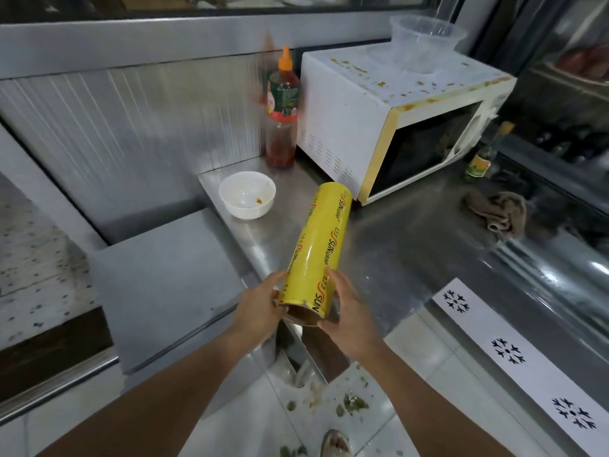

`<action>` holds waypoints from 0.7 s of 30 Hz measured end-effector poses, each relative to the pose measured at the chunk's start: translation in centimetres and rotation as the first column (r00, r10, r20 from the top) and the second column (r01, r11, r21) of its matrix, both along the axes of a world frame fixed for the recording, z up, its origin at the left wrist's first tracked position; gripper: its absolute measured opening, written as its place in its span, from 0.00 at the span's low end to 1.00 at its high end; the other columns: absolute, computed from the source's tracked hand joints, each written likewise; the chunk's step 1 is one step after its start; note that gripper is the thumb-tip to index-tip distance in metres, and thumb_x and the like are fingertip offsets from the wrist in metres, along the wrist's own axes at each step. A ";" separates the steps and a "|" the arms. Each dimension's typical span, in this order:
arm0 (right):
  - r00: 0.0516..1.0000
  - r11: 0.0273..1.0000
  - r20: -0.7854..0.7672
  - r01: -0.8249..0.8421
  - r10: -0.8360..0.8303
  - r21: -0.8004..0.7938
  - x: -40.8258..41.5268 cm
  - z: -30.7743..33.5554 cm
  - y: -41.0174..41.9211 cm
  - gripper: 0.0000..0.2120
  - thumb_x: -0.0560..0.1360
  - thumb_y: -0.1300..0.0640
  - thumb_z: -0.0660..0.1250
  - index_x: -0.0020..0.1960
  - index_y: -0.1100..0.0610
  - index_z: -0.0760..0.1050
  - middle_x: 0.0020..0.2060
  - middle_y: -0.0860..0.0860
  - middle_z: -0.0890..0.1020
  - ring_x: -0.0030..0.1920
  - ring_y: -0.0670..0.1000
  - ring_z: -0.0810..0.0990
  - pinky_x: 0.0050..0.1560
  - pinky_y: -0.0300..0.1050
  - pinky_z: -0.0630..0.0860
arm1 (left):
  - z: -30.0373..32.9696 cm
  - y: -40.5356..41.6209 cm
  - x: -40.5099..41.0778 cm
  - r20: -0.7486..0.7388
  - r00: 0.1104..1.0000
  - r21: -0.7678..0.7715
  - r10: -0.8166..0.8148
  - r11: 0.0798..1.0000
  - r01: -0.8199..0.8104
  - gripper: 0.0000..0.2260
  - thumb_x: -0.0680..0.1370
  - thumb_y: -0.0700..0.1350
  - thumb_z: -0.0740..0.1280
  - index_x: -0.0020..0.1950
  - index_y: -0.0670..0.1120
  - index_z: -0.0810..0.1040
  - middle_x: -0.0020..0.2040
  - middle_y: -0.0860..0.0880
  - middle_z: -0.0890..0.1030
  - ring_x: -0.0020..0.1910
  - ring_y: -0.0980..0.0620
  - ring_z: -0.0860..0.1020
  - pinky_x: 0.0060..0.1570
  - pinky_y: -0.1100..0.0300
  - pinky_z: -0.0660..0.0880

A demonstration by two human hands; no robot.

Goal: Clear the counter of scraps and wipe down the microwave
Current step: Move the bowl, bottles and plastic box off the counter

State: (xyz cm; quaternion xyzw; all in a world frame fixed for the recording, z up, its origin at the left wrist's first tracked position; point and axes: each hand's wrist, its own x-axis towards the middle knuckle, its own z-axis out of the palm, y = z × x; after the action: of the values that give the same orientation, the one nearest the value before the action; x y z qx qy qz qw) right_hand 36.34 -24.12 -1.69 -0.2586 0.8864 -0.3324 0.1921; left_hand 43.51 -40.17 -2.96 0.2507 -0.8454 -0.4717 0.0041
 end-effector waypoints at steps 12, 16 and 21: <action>0.995 0.995 -0.083 -0.061 0.054 -0.079 0.5 4.1 -0.1 0.56 0.62 0.54 0.79 0.74 0.38 0.43 0.76 0.42 0.44 0.76 0.48 0.48 0.72 0.45 0.54 | 7.0 -0.2 -0.8 -0.103 0.993 -0.188 0.063 0.979 -0.081 0.20 0.69 0.40 0.67 0.59 0.56 0.79 0.34 0.49 0.81 0.36 0.50 0.80 0.41 0.60 0.76; 0.979 0.986 -0.202 -0.068 0.036 -0.154 -0.2 7.0 -0.6 0.57 0.62 0.57 0.80 0.72 0.35 0.40 0.76 0.41 0.46 0.75 0.46 0.47 0.72 0.42 0.51 | 10.7 -0.1 -2.2 -0.141 0.986 -0.242 0.089 0.963 -0.121 0.15 0.72 0.42 0.67 0.57 0.52 0.81 0.37 0.49 0.80 0.39 0.52 0.76 0.41 0.64 0.70; 0.957 0.953 -0.290 -0.083 -0.005 -0.292 -2.7 11.0 -1.2 0.52 0.59 0.59 0.80 0.74 0.49 0.54 0.72 0.49 0.61 0.72 0.48 0.59 0.72 0.44 0.59 | 15.5 0.1 -4.6 -0.177 0.980 -0.373 0.086 0.916 -0.147 0.08 0.71 0.43 0.67 0.47 0.45 0.84 0.40 0.45 0.81 0.43 0.46 0.77 0.43 0.59 0.72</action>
State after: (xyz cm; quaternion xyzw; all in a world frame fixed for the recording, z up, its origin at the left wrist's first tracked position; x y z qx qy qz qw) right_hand 33.69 -25.31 9.28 -0.3480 0.8385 -0.4185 0.0262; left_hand 38.90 -40.07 12.49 0.2570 -0.9018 -0.3143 0.1478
